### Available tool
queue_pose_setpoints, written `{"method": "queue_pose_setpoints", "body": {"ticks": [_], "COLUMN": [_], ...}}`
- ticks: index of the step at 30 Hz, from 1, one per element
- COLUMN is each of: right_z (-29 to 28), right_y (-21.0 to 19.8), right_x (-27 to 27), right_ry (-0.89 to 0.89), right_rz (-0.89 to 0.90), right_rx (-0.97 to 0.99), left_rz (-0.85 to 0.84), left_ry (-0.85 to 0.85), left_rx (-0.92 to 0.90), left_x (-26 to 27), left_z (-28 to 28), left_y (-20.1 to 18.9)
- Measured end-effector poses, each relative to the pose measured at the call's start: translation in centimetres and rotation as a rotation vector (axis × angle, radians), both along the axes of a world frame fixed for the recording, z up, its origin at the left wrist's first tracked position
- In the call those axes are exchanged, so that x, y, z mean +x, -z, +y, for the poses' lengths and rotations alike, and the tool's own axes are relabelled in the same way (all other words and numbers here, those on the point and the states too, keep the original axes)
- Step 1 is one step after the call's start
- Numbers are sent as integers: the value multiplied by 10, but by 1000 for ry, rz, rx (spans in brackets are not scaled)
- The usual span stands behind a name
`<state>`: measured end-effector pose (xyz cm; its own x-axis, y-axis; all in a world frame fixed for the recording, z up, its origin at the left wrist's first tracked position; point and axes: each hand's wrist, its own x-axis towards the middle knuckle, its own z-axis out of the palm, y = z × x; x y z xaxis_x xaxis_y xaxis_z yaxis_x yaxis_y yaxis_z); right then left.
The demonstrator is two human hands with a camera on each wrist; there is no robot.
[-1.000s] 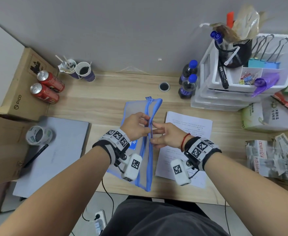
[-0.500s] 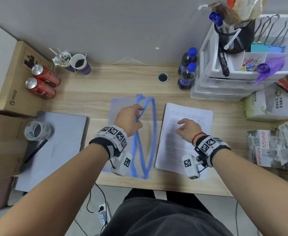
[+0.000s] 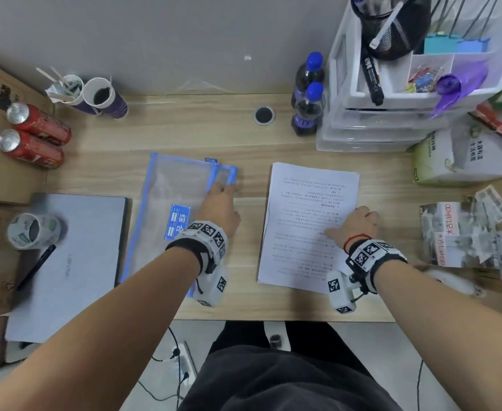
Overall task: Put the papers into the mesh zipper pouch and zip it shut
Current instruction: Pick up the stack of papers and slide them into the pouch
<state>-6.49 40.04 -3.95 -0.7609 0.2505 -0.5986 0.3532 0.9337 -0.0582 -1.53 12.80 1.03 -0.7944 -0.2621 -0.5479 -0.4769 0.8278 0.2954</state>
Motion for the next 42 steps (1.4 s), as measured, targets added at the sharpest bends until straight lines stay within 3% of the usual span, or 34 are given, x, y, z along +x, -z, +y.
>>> {"method": "queue_pose_setpoints", "body": {"ticks": [5,9,11,14,18,20,22,24,29,33,42], "right_z": [-4,1,5,11,15,18,23,26,16,8,10], "right_y": [-1,-4,-2,1,4,2,-5,-22,-96,-128,-97], "right_x": [4,4,4,5,6,1,-8,-18,-46,-51,-37], "right_ry": [-36,-45,-20,-18,13,104,257,331,141,10,31], "right_rz": [28,-7,-20,-29,-33,-28,-11,-35,149,289,253], "right_rx": [-45,-116,-213,-298,-378,-460,-668,-914,-1178,-1218,-1146], "left_rz": [-215,-204,-225,-241,-115,-29,78,165,387,490,399], "left_ry": [-139,-367,-434,-349,-232,-214,-167,-124,-163,-175,-293], "left_rx": [372,561,612,547,490,545,573,576,630,655,645], "left_x": [2,3,0,4,6,4,1,-5,-22,-25,-9], "left_z": [56,68,72,71,68,66,63,56,36,31,35], "left_y": [28,75,55,45,25,13,-3,-20,-66,-82,-64]}}
